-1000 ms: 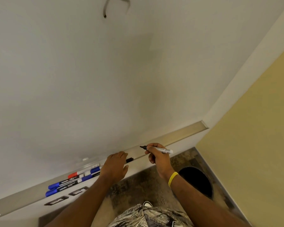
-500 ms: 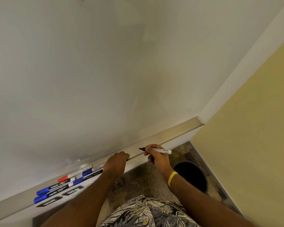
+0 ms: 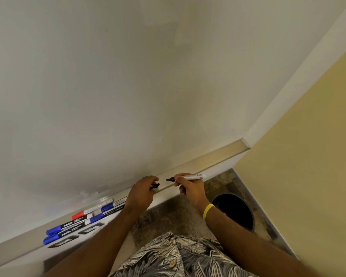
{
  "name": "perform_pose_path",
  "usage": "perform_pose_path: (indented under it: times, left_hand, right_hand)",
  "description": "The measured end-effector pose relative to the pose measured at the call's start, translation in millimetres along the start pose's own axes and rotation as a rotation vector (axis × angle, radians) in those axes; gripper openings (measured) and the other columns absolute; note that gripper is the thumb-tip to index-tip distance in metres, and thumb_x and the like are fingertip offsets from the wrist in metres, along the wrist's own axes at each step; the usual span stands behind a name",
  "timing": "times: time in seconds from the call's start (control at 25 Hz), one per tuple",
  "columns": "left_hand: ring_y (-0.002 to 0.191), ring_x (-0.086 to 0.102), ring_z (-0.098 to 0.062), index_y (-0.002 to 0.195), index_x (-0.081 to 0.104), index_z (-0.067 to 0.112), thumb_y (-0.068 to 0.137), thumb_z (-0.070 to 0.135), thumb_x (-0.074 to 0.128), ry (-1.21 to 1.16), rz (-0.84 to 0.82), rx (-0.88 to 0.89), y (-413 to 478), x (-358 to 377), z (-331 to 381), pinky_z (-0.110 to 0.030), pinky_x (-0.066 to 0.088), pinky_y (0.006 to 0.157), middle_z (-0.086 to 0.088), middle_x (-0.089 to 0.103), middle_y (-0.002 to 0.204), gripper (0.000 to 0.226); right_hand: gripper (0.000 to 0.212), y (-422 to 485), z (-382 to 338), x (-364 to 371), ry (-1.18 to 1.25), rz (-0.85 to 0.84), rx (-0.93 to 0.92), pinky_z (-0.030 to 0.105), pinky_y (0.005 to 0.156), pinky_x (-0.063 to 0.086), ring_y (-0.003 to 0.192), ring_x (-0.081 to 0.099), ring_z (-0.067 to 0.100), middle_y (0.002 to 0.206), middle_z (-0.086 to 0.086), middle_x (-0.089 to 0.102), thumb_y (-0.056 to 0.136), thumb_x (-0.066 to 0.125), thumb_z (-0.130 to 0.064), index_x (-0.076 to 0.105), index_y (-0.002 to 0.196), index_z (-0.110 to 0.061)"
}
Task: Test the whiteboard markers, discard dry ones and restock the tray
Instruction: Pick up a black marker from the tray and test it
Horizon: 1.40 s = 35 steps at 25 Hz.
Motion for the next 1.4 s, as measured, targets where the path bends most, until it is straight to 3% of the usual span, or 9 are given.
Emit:
perform_pose_path:
  times: [0.28, 0.52, 0.72, 0.88, 0.96, 1.04, 1.12, 1.4]
  left_hand:
    - [0.099, 0.064, -0.008, 0.122, 0.062, 0.015, 0.088, 0.003, 0.068, -0.143, 0.063, 0.057, -18, -13, 18, -0.023, 0.053, 0.092, -0.001, 0.068, 0.112, 0.037]
    - [0.096, 0.063, -0.005, 0.122, 0.063, 0.016, 0.089, 0.005, 0.068, -0.122, 0.102, 0.132, -26, -23, 29, -0.007, 0.047, 0.084, 0.003, 0.068, 0.112, 0.036]
    - [0.098, 0.066, -0.007, 0.121, 0.065, 0.017, 0.089, 0.011, 0.069, -0.139, 0.077, 0.169, -32, -27, 34, -0.016, 0.051, 0.090, 0.004, 0.070, 0.111, 0.034]
    - [0.091, 0.066, 0.000, 0.121, 0.067, 0.013, 0.088, 0.013, 0.070, -0.269, 0.099, 0.100, -36, -28, 40, -0.008, 0.049, 0.085, 0.007, 0.070, 0.106, 0.033]
    - [0.085, 0.069, 0.001, 0.118, 0.068, 0.010, 0.087, 0.011, 0.070, -0.419, 0.107, 0.013, -35, -27, 39, -0.014, 0.054, 0.086, 0.006, 0.071, 0.100, 0.031]
    - [0.082, 0.073, -0.010, 0.115, 0.069, 0.008, 0.088, 0.008, 0.068, -0.550, 0.092, -0.048, -34, -24, 34, -0.031, 0.059, 0.087, 0.001, 0.075, 0.095, 0.027]
    - [0.080, 0.074, -0.018, 0.112, 0.070, 0.006, 0.089, 0.005, 0.066, -0.611, 0.083, -0.066, -35, -22, 34, -0.038, 0.060, 0.085, -0.002, 0.076, 0.091, 0.023]
    - [0.074, 0.074, -0.018, 0.109, 0.071, 0.001, 0.090, 0.000, 0.064, -0.613, 0.071, -0.060, -30, -27, 44, -0.018, 0.057, 0.069, -0.007, 0.074, 0.090, 0.020]
  right_hand:
    - [0.012, -4, 3, 10, -0.083, -0.001, -0.031, 0.021, 0.050, 0.046, 0.053, 0.054, 0.016, 0.069, 0.008, 0.071, 0.091, 0.067, -0.013, 0.073, 0.082, -0.009]
    - [0.016, -8, 4, 14, -0.125, -0.015, -0.036, 0.020, 0.050, 0.044, 0.055, 0.054, 0.017, 0.069, 0.006, 0.070, 0.093, 0.064, -0.017, 0.073, 0.083, -0.007]
    - [0.019, -9, 4, 13, -0.092, -0.002, -0.009, 0.025, 0.050, 0.042, 0.053, 0.050, 0.018, 0.064, 0.004, 0.070, 0.093, 0.065, -0.019, 0.072, 0.081, -0.006]
    - [0.023, -14, 1, 16, -0.035, -0.024, -0.001, 0.027, 0.051, 0.040, 0.051, 0.048, 0.016, 0.064, 0.007, 0.067, 0.093, 0.066, -0.021, 0.070, 0.080, -0.002]
    - [0.022, -16, 0, 18, 0.029, -0.036, 0.022, 0.026, 0.050, 0.038, 0.050, 0.045, 0.015, 0.063, 0.007, 0.064, 0.092, 0.067, -0.021, 0.069, 0.079, -0.003]
    - [0.022, -18, 0, 21, 0.059, -0.055, 0.035, 0.026, 0.050, 0.036, 0.051, 0.043, 0.014, 0.062, 0.006, 0.061, 0.092, 0.066, -0.020, 0.068, 0.077, -0.005]
    - [0.021, -22, -1, 22, 0.066, -0.073, 0.037, 0.026, 0.051, 0.036, 0.051, 0.042, 0.014, 0.061, 0.004, 0.060, 0.093, 0.066, -0.019, 0.067, 0.077, -0.005]
    - [0.019, -21, -5, 23, 0.101, -0.117, 0.072, 0.025, 0.052, 0.035, 0.052, 0.042, 0.013, 0.063, 0.005, 0.059, 0.094, 0.064, -0.018, 0.068, 0.080, -0.006]
Point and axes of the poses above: each hand's wrist, its own y-axis towards the middle knuckle, its own x-axis out of the palm, z = x × y, the point moved 4 cm from there along y, towards the middle knuckle
